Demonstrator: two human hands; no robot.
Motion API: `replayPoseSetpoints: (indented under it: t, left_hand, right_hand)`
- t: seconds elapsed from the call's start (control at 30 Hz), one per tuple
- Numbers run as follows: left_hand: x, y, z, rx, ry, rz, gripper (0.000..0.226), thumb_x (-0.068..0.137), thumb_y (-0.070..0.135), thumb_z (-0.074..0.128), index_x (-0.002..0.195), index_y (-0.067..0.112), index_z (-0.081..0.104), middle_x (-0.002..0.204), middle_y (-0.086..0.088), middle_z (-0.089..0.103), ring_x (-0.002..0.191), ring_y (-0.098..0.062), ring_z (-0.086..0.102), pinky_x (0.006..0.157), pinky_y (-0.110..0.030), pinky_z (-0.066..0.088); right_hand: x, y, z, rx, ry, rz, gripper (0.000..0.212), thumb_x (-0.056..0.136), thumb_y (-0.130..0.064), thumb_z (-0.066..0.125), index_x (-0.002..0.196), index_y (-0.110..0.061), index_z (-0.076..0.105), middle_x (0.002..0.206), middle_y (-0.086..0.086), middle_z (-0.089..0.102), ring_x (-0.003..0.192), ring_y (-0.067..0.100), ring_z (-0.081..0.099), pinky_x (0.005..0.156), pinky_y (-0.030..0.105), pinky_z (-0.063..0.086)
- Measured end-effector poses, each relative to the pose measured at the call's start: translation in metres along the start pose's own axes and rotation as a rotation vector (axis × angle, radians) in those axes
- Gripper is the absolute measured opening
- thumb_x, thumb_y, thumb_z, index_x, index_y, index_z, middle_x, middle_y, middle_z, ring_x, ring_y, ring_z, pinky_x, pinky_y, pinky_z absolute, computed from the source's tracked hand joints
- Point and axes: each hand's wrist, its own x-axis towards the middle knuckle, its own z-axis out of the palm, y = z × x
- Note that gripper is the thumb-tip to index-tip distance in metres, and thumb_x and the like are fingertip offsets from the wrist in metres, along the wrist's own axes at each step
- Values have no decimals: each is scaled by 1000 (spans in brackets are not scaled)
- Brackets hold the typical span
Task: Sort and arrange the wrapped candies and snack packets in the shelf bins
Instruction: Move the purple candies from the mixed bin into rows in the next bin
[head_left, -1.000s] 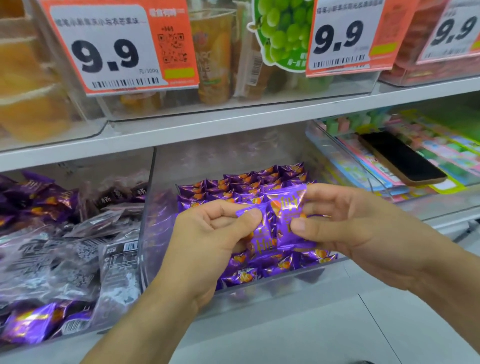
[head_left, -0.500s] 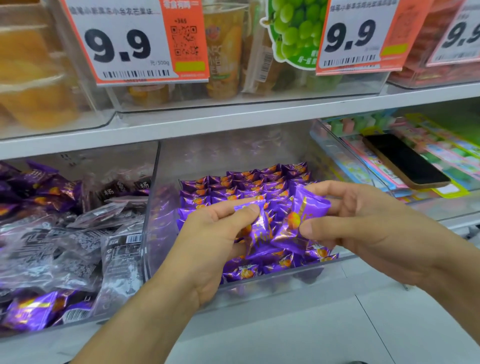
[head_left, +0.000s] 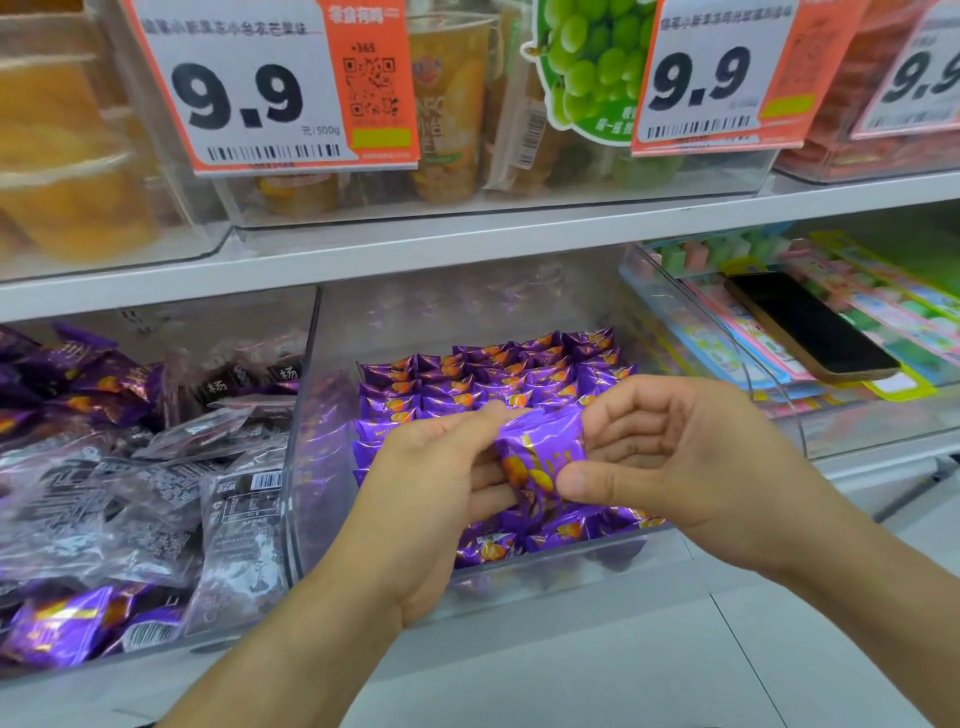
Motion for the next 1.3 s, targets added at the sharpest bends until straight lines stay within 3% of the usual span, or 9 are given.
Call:
replayPoseSetpoints:
  t: [0.1,0.33,0.53,0.67,0.83,0.97,1.1,1.2,1.3]
  left_hand:
    - [-2,2,-1,65,-22,50,48,88,43,61,96,-2,75,95,-19,75,91,-32,72,89,-42,56]
    - [-3,-5,1,82,77,289,22,73,33,73,90,20,81,90,-17,76,79,-28,68,83,-50,59]
    - [-4,-11,6,178,106,388,17,78,35,75,88,23,81,97,-1,76,98,-21,70,91,-42,54]
    - [-4,-12,7,228,66,392,25,76,31,71,96,19,80,96,-1,77,94,-16,72,85,-32,56]
    - [-6,-11,1,525,-140,392,61,70,36,86,126,33,63,115,12,65,101,-6,65,83,-20,54]
    - [1,-19,-14,1160,-277,377,46,72,51,80,113,38,64,99,20,62,88,0,60,76,-22,50]
    - [2,-21,-16,1298,-336,357,20,79,43,77,94,35,67,77,21,60,75,3,54,69,-21,47]
    - [5,-21,-19,1283,-336,368,11,80,41,75,85,33,68,72,20,62,73,2,56,65,-24,49]
    - [6,-24,-21,1253,-338,368,8,80,39,74,81,33,68,72,18,63,73,2,56,64,-25,50]
  right_hand:
    - [-1,-1,2,-89,0,-38,33,48,-25,87,78,-16,75,72,1,74,63,16,70,65,29,60]
    - [-4,3,10,-203,72,-171,40,65,-53,79,96,-31,67,100,-12,68,84,9,68,73,35,58]
    - [0,-1,-6,-119,-107,-118,43,59,-35,90,98,-27,74,95,0,74,88,16,70,74,47,60]
    - [1,-4,-10,-185,-101,-127,36,60,-24,90,92,-20,74,86,-2,73,77,14,67,68,39,56]
    - [10,-20,-50,-523,-41,-175,42,53,-22,98,87,-23,72,80,-8,72,69,4,65,63,26,53]
    - [22,-14,-84,-953,110,-139,38,54,-29,94,84,-35,70,76,-11,69,70,-2,62,62,7,44]
    - [31,-3,-84,-1142,-22,-99,39,55,-26,91,86,-33,69,77,-15,66,66,-3,59,61,7,42]
    - [38,8,-76,-1321,-133,-31,40,58,-32,86,92,-35,65,84,-16,65,79,11,63,76,32,53]
    - [43,14,-71,-1518,-190,7,45,62,-38,83,104,-33,66,93,-12,68,89,20,63,78,30,47]
